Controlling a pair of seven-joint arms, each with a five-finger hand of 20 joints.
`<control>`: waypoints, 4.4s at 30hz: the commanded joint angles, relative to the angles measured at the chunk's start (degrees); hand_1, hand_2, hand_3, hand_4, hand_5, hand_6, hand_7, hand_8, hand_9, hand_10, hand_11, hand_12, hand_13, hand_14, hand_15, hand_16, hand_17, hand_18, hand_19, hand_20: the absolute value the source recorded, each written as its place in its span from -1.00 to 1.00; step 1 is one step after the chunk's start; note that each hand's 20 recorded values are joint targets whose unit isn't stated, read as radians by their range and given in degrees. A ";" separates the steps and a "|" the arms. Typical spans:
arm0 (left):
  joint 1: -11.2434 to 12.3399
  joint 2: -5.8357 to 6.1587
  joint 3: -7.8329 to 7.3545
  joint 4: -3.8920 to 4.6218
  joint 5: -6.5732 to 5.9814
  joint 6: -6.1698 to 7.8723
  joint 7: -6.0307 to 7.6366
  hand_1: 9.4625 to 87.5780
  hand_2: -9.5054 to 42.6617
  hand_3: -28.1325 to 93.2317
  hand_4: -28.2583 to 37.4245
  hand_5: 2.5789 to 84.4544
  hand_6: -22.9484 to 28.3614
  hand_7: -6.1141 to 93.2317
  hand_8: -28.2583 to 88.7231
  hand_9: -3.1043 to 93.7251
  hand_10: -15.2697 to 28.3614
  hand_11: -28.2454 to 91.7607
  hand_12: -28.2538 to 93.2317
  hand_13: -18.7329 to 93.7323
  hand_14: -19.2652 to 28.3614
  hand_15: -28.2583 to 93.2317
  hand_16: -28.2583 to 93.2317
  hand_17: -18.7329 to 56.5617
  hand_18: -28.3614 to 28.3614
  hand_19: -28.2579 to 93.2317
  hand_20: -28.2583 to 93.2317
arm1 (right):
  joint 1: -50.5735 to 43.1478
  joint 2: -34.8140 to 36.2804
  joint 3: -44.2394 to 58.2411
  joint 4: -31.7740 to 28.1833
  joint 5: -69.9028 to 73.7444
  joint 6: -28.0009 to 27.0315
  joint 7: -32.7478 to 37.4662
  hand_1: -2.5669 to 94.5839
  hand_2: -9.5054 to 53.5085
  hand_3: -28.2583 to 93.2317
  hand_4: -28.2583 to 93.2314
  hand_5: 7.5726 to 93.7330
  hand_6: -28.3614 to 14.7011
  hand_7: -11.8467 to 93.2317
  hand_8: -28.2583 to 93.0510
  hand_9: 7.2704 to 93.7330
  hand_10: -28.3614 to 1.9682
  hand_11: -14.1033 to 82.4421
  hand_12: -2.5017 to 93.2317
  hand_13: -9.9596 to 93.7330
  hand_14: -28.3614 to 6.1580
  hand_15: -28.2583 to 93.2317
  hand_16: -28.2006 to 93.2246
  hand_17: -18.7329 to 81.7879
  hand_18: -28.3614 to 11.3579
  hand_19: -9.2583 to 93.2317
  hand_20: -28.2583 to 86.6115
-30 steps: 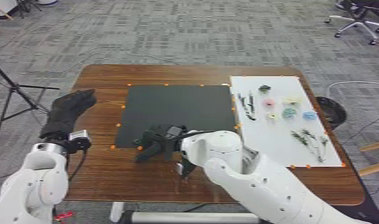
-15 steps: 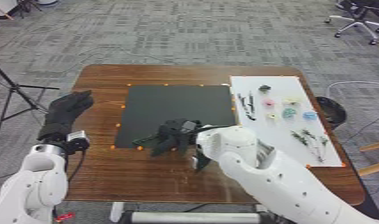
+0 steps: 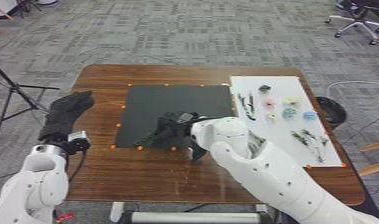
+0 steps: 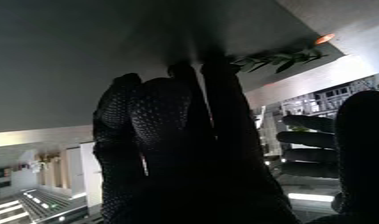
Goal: Arrange flowers
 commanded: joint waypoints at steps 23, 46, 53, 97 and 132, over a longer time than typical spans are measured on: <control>0.56 -1.18 -0.06 -0.32 -0.46 0.76 1.03 -0.56 -0.50 0.53 -0.77 0.12 0.11 -0.51 -0.64 0.00 0.38 -0.15 -0.33 -0.06 0.59 -0.23 -0.48 -0.42 0.50 -0.33 -0.25 | 2.93 -2.24 1.24 1.96 -3.45 1.29 -0.01 -0.62 -0.48 0.37 -0.65 0.11 -0.08 -0.66 -0.61 -0.03 -0.29 -0.58 -0.67 0.41 -0.41 0.72 -0.05 -0.08 -1.00 0.50 0.53; 5.15 0.01 -1.84 0.91 -0.43 12.19 9.01 -0.50 -0.40 0.57 -0.82 0.22 0.08 -0.45 -0.66 0.10 0.36 -0.11 -0.34 0.03 0.54 -0.22 -0.50 -0.30 0.43 -0.38 -0.24 | -9.31 21.73 19.79 -13.57 -0.20 20.13 16.68 -0.46 -1.00 0.31 -0.74 0.43 0.04 -0.51 -0.58 0.66 -0.23 -0.22 -0.45 0.69 0.12 0.50 -0.01 0.12 -0.87 0.64 0.39; 5.90 -0.38 -1.97 -0.52 0.30 10.08 8.20 -0.51 -0.42 0.56 -0.81 0.20 0.08 -0.45 -0.66 0.09 0.36 -0.11 -0.34 0.02 0.54 -0.22 -0.50 -0.32 0.44 -0.38 -0.24 | -6.97 19.12 17.84 -6.18 -5.15 17.93 19.34 -0.42 -1.00 0.32 -0.74 0.56 0.13 -0.42 -0.58 0.77 0.00 0.01 -0.38 0.77 0.27 0.64 0.04 0.27 -0.80 0.82 0.40; 7.59 -0.94 -3.95 -3.74 0.06 6.34 5.56 -0.52 -0.46 0.55 -0.78 0.16 0.10 -0.48 -0.65 0.07 0.36 -0.12 -0.33 0.00 0.55 -0.24 -0.49 -0.34 0.45 -0.37 -0.25 | -51.57 27.19 56.75 -20.03 -3.75 10.35 25.70 -0.42 -1.00 0.32 -0.68 0.63 0.17 -0.33 -0.57 0.83 0.05 0.09 -0.37 0.85 0.42 0.58 0.05 0.37 -0.69 0.87 0.26; 8.10 -1.28 -4.54 -4.42 -1.68 5.48 4.86 -0.52 -0.46 0.54 -0.78 0.15 0.10 -0.49 -0.65 0.04 0.35 -0.12 -0.33 -0.01 0.56 -0.24 -0.49 -0.35 0.46 -0.37 -0.25 | -46.21 24.59 49.44 -17.95 11.14 7.53 30.05 0.17 -0.75 0.29 -0.62 0.67 0.34 -0.35 -0.03 0.88 0.19 0.13 -0.35 0.90 0.45 0.58 0.04 0.39 -0.69 0.88 0.24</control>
